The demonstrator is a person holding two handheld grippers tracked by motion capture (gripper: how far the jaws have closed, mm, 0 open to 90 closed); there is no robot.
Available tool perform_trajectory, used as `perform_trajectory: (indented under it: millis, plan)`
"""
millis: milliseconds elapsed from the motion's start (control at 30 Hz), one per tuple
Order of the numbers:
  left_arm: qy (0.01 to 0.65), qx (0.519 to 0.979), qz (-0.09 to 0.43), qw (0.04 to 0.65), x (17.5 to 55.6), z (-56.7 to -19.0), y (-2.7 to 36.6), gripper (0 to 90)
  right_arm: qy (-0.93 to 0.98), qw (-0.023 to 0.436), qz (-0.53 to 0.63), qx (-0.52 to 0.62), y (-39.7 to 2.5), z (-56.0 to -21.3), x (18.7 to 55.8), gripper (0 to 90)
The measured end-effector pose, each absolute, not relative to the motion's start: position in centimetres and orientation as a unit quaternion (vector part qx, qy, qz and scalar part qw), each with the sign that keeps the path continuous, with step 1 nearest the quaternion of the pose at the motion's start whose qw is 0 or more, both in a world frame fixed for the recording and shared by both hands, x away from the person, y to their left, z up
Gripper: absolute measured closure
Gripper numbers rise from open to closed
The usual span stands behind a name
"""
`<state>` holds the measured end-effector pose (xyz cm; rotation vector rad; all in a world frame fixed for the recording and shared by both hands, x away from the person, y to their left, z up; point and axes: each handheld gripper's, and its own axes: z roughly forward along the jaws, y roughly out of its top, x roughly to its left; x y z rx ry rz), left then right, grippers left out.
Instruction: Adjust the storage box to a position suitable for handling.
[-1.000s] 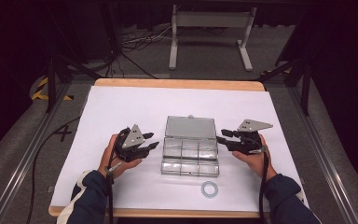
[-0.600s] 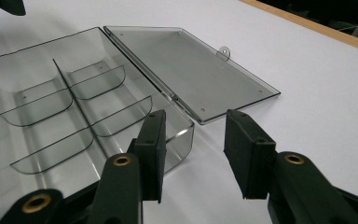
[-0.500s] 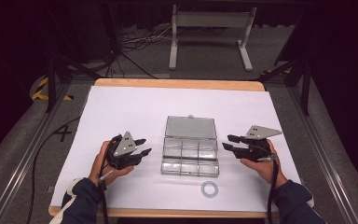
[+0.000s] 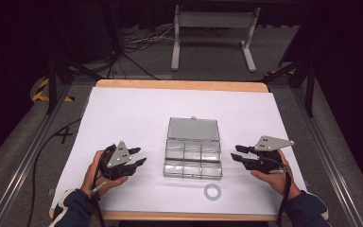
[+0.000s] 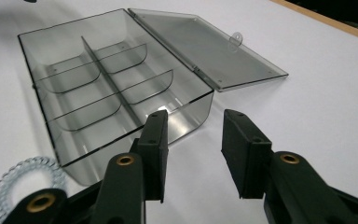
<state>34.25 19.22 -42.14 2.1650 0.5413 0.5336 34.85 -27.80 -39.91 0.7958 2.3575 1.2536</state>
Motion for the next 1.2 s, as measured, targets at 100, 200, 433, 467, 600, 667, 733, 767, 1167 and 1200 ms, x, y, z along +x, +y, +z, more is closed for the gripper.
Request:
perform_trajectory:
  millis: [100,200,433,467,600,667,733,767,1167,1200]
  plan:
    - [0.219,0.862,0.21,0.406,33.9,-42.6,19.7,57.4,0.835,0.171,0.444,0.277,-27.8,-40.0,34.2,61.9]
    - [0.22,0.864,0.206,0.403,33.4,-43.1,20.1,56.5,0.837,0.165,0.445,0.273,-27.7,-40.2,33.4,61.9]
    - [0.226,0.865,0.196,0.403,32.4,-44.0,21.0,52.5,0.845,0.147,0.444,0.259,-27.4,-40.8,31.3,63.2]
    - [0.228,0.865,0.195,0.402,32.2,-44.1,21.2,51.6,0.844,0.147,0.447,0.257,-27.4,-40.9,31.0,63.9]
    - [0.233,0.862,0.195,0.406,31.8,-44.3,21.6,47.8,0.845,0.139,0.453,0.247,-27.1,-41.1,29.9,64.9]
    - [0.239,0.86,0.192,0.407,31.5,-44.6,22.0,46.5,0.849,0.13,0.457,0.233,-26.5,-41.4,28.8,65.1]
    - [0.241,0.859,0.191,0.409,31.2,-44.8,22.3,45.7,0.851,0.129,0.456,0.228,-26.4,-41.4,28.5,65.3]
    - [0.244,0.858,0.189,0.41,31.0,-44.9,22.4,45.2,0.851,0.128,0.458,0.224,-26.2,-41.4,28.2,65.4]
    - [0.253,0.85,0.18,0.425,29.7,-45.8,23.2,39.5,0.873,0.092,0.446,0.176,-23.1,-43.0,26.9,67.5]
    - [0.254,0.848,0.18,0.428,29.7,-45.8,23.2,39.0,0.874,0.088,0.445,0.174,-22.9,-43.2,26.9,67.5]
